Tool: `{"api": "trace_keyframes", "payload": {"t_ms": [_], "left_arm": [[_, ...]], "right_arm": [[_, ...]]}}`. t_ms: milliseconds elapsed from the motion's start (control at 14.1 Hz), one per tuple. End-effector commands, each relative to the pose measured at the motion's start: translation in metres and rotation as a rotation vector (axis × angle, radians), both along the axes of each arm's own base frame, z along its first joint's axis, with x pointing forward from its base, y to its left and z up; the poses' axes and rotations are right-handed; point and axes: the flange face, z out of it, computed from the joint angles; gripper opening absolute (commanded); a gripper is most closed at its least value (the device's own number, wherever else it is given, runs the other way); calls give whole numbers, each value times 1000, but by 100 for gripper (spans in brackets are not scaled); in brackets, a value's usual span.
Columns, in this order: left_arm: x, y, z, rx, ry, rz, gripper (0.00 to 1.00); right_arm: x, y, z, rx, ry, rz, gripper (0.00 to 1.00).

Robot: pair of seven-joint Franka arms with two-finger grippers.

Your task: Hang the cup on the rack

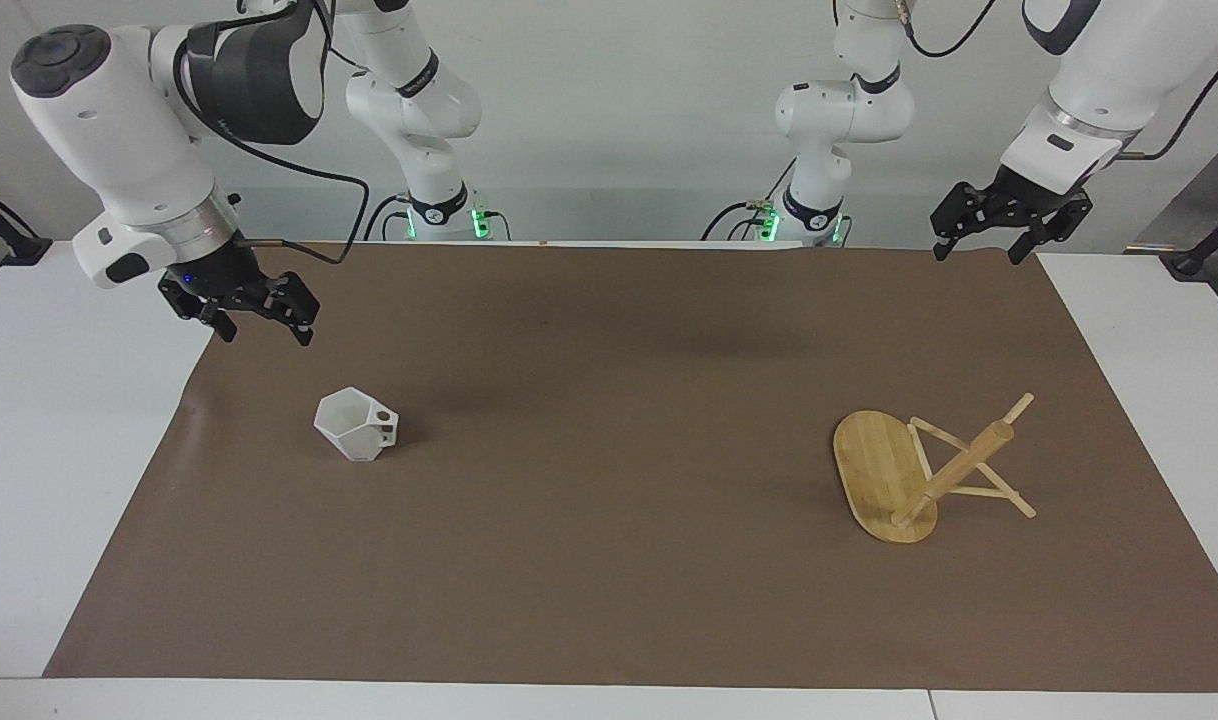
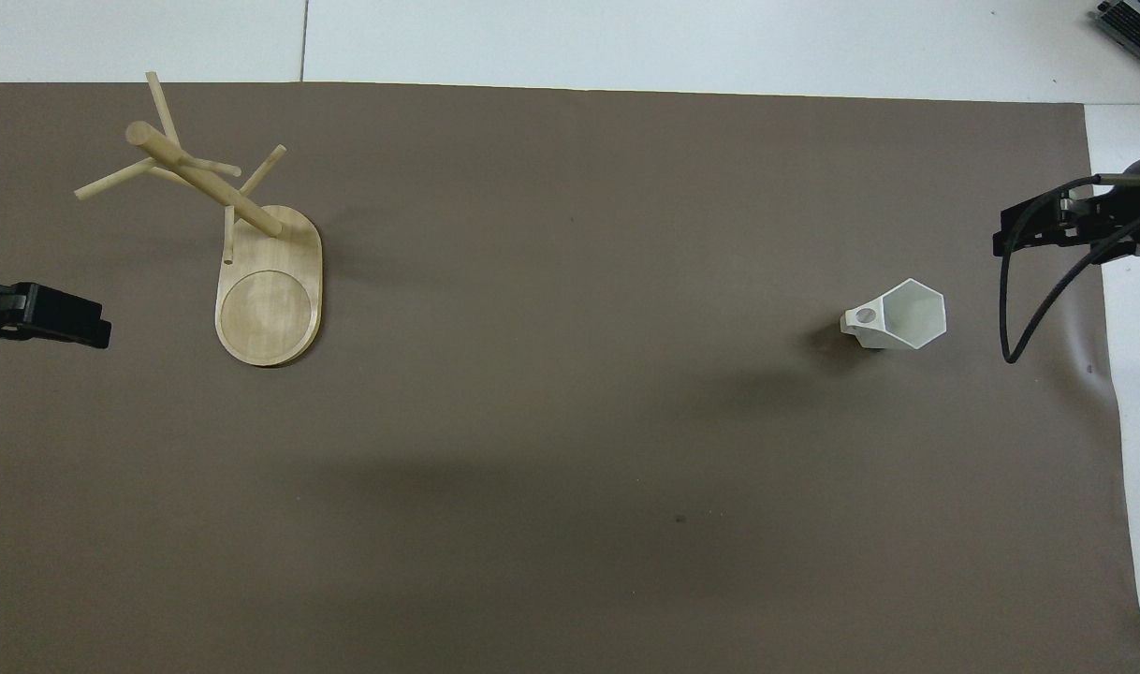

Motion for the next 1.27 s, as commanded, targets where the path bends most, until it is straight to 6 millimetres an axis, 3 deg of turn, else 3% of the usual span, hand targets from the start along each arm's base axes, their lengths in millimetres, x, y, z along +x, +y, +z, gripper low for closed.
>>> {"api": "trace_keyframes", "payload": {"t_ms": [0, 1204], "left_arm": [[-11, -1, 1, 20, 6, 4, 100], [-9, 7, 1, 19, -1, 24, 100]], "right_arm": [[-7, -2, 3, 2, -2, 24, 100], [-7, -2, 2, 2, 1, 22, 100]]}}
